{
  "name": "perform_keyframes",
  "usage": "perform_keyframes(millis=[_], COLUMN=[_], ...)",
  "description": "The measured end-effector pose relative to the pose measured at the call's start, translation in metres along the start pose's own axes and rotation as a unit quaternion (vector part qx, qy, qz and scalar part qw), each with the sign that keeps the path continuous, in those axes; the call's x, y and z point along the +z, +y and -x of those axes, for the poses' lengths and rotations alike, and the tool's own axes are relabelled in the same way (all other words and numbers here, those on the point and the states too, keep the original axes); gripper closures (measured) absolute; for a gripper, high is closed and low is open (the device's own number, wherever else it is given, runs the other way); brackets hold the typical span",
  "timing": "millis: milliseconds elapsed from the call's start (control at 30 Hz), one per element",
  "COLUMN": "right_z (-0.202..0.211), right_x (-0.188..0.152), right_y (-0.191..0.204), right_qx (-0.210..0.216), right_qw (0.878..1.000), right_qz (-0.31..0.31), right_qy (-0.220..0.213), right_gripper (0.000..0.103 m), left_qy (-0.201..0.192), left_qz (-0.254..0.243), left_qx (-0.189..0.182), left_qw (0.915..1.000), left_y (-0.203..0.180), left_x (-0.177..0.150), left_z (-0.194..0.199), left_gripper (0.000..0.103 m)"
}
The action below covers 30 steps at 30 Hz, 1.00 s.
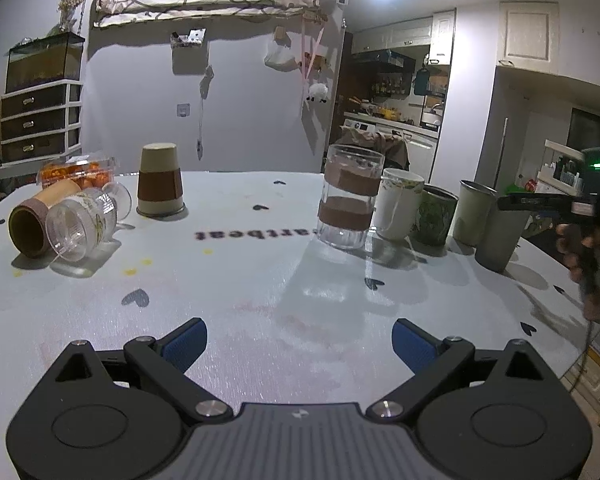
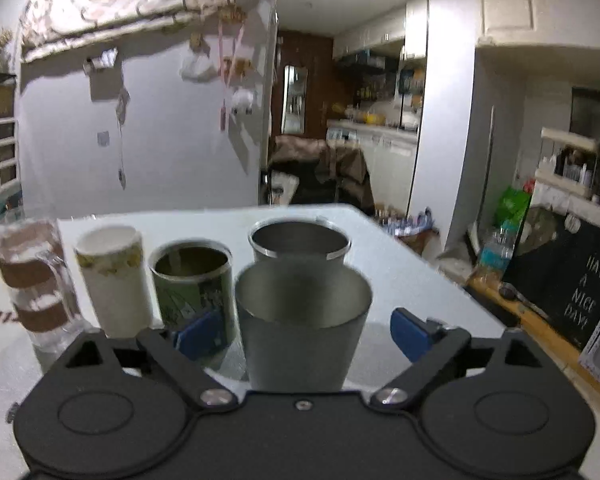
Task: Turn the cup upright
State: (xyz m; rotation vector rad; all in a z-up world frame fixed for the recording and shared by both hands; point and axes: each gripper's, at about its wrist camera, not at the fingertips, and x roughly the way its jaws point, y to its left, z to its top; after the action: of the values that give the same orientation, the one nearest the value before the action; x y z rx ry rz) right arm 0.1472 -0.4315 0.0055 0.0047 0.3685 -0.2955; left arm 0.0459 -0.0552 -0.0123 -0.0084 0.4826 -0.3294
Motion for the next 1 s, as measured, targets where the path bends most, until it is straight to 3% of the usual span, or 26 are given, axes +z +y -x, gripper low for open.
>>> perform_keyframes(millis=[167, 400, 567, 1000], right_z=[0.061, 0.119, 0.138, 0.169], right_x=[-0.005, -0.026, -0.05, -0.083], right_y=[0.011, 0.023, 0.031, 0.039], right_qx=[0.015, 0.049, 0.048, 0.051], right_qw=[0.999, 0.996, 0.995, 0.994], right_qz=[-0.001, -0.03, -0.049, -0.061], right_qy=[-0.05, -0.07, -0.069, -0.069], right_gripper=[0.009, 0.008, 0.008, 0.008], left_qy=[-0.013, -0.039, -0.065, -0.067], left_qz=[-0.01, -0.019, -0.032, -0.035], left_qx=[0.012, 0.01, 0.019, 0.024], left_qw=[0.9998, 0.999, 0.9972, 0.9968], left_y=[-0.005, -0.017, -0.03, -0.045], left_x=[0.006, 0.017, 0.02, 0.007], left_z=[-0.004, -0.007, -0.006, -0.001], left_gripper=[0.005, 0.0, 0.0, 0.0])
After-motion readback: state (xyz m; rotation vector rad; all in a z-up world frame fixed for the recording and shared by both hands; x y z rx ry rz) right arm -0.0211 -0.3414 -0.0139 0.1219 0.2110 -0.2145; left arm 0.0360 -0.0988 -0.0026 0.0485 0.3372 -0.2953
